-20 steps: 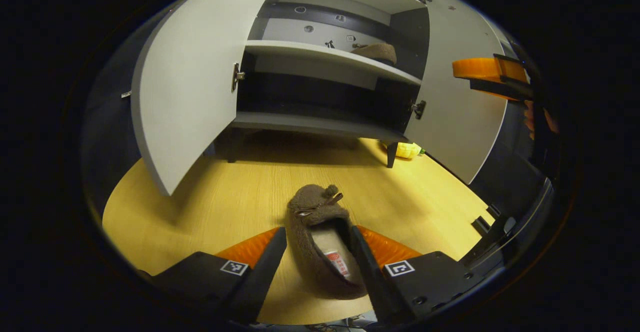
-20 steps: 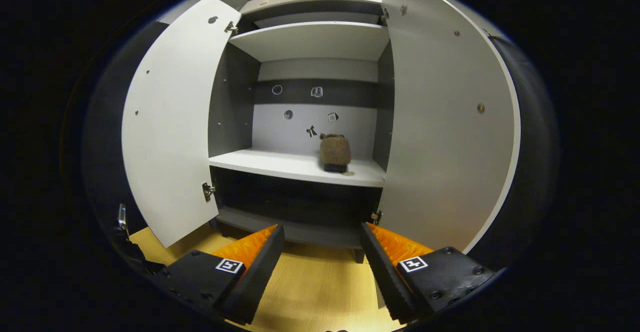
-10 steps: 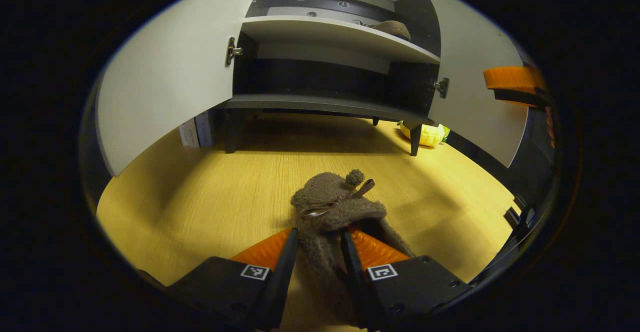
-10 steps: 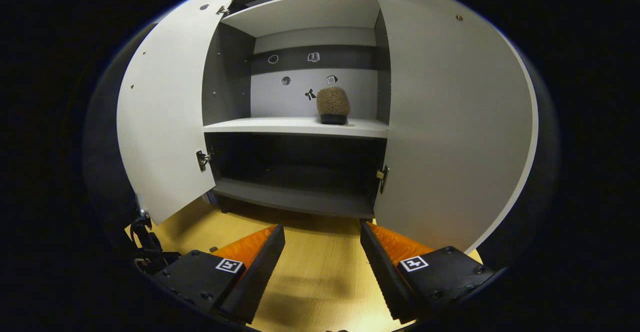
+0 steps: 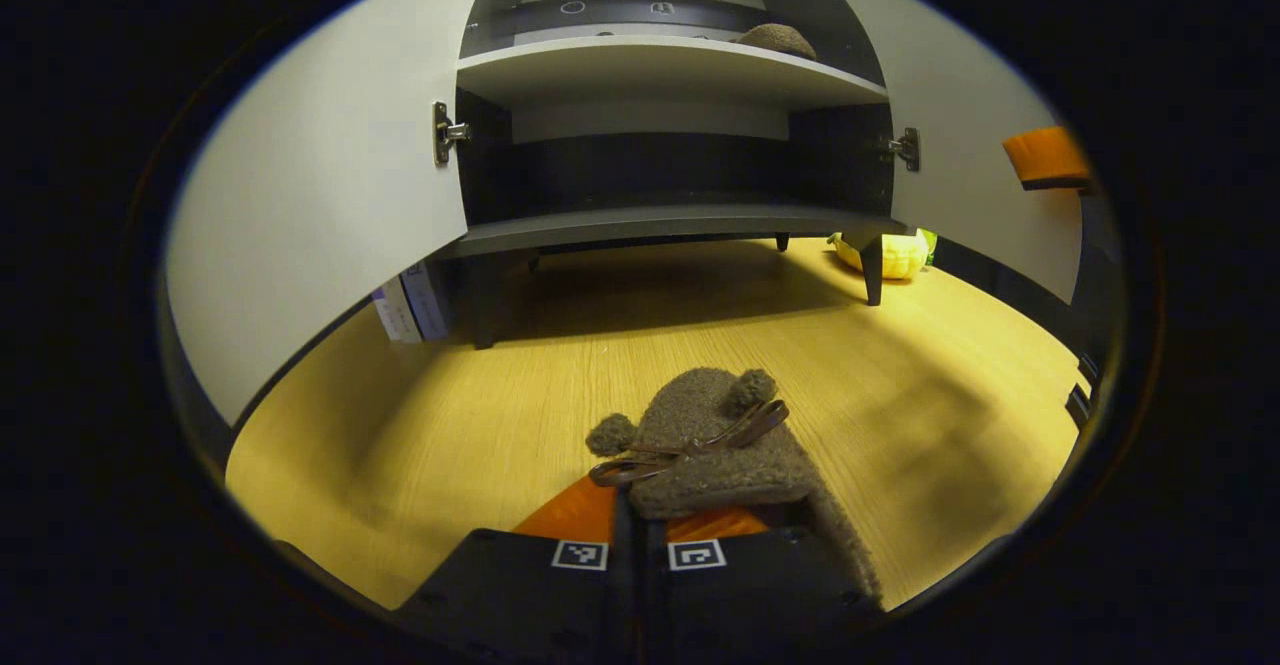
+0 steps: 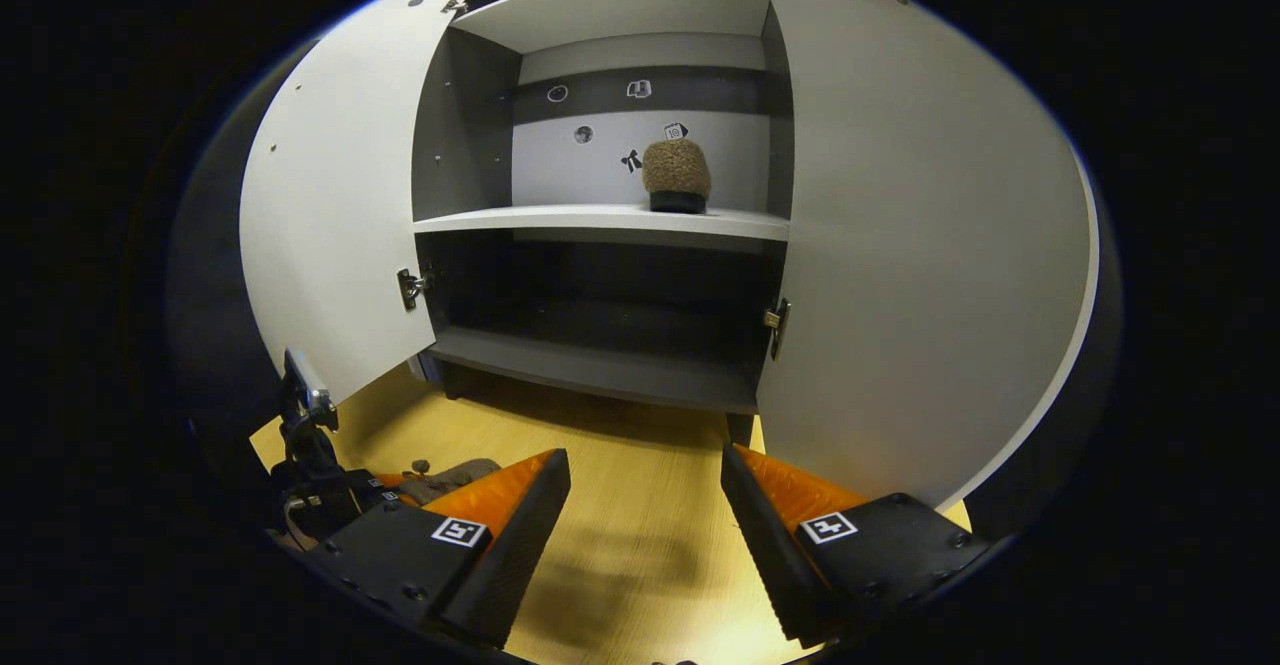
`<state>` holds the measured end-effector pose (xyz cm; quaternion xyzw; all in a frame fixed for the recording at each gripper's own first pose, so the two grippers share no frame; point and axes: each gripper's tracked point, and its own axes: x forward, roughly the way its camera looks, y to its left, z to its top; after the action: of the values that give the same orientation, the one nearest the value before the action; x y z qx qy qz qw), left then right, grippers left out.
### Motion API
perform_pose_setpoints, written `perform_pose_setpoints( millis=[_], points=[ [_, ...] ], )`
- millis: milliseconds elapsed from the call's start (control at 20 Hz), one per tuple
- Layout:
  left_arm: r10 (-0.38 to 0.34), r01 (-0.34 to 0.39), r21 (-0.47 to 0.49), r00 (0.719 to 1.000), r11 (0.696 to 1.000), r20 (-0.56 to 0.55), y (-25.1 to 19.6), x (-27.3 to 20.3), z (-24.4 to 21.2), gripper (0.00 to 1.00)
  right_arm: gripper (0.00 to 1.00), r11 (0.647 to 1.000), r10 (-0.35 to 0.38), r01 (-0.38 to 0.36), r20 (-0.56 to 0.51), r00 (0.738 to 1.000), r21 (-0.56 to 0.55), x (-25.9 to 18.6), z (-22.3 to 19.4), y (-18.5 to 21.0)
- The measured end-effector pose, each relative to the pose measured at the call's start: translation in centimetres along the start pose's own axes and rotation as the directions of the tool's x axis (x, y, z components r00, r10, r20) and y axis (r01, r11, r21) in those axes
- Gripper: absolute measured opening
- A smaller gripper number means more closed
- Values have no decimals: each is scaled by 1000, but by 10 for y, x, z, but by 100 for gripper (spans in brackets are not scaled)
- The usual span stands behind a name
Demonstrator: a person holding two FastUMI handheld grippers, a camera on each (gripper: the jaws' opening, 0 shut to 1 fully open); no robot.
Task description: Grab one shoe with the right hand and put it into the shoe cabinet, grab the other shoe with the left hand and put it into the shoe cabinet; then close the right door with the right hand and the left door with the left hand.
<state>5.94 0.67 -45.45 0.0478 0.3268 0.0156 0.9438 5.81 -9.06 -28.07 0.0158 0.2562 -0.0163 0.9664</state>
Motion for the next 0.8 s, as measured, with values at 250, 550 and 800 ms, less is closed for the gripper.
perform_pose_setpoints(
  millis=[250,550,800],
  points=[
    [-26,26,6,997,1000,71,3,-67,68,7,98,1000,16,-16,20,1000,2,-19,25,16],
    [-20,30,-50,979,998,202,29,-156,202,7,98,997,70,-68,42,997,-44,-41,66,37],
    [22,-1,-86,969,996,247,51,-173,290,6,98,983,161,-153,79,984,-104,-37,113,53]
  ],
)
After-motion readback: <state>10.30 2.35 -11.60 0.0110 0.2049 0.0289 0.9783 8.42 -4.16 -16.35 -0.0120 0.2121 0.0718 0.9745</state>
